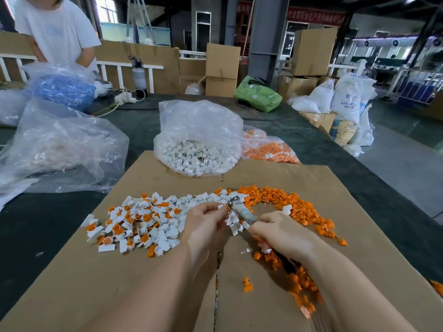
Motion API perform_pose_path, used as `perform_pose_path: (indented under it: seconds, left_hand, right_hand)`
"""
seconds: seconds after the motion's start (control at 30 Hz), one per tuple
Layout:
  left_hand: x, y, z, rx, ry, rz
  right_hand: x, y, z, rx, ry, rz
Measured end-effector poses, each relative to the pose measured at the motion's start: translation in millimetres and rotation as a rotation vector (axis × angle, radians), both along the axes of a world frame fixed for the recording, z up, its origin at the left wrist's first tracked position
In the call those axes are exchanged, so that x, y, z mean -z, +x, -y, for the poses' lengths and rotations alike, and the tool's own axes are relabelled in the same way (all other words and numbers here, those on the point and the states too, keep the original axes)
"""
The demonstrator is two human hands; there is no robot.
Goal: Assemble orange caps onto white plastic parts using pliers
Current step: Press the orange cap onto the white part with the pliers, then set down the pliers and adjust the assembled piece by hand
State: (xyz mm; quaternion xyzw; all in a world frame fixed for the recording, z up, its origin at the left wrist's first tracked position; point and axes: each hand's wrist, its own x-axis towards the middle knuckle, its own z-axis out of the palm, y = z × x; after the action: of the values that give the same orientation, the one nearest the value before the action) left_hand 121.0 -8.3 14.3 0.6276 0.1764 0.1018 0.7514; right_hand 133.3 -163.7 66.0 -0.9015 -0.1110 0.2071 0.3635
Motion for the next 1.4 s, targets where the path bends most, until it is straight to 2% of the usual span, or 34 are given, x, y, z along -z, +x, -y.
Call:
perform_pose_path:
  seconds: [0.2,0.4,0.53,0.67,0.97,1.1,1.17,1.3,1.4]
  left_hand:
    - [-2,3,-10,-0.030,-0.013,-0.034]
    - [-1,3,-10,-0.044,-0.014,-0.050]
    - [-3,2,-8,-0.049,-0.051,-0.046]
    - [-6,1,-5,-0.050,-0.068,-0.067]
    - [-5,-2,2,-0.064,-0.091,-0.057]
    - [-2,-4,4,-0.083,-0.139,-0.044]
    - [6,-6,2,-0.074,-0.061,-0.044]
    - [21,-11,-1,0.025,0.309,-0.019]
    - [26,-12,0,0.116,0.535,0.001]
  right_hand:
    - [-7,-6,-3,-0.016,0.139,-0.223]
    - [-5,-7,-7,-0.032,0.149,-0.257]
    - [-5,-8,-9,-0.047,0.073,-0.191]
    - [-4,-10,-12,-0.066,-0.048,-0.014]
    - [10,-13,-11,-0.069,-0.060,0.129]
    - [18,-10,-4,0.042,0.072,0.093]
    - [23,-4,3,0.123,0.026,0.170]
    - [36,12,18,0.279,-0.334,0.439]
    - [46,22,27,0.297,-0.544,0.538]
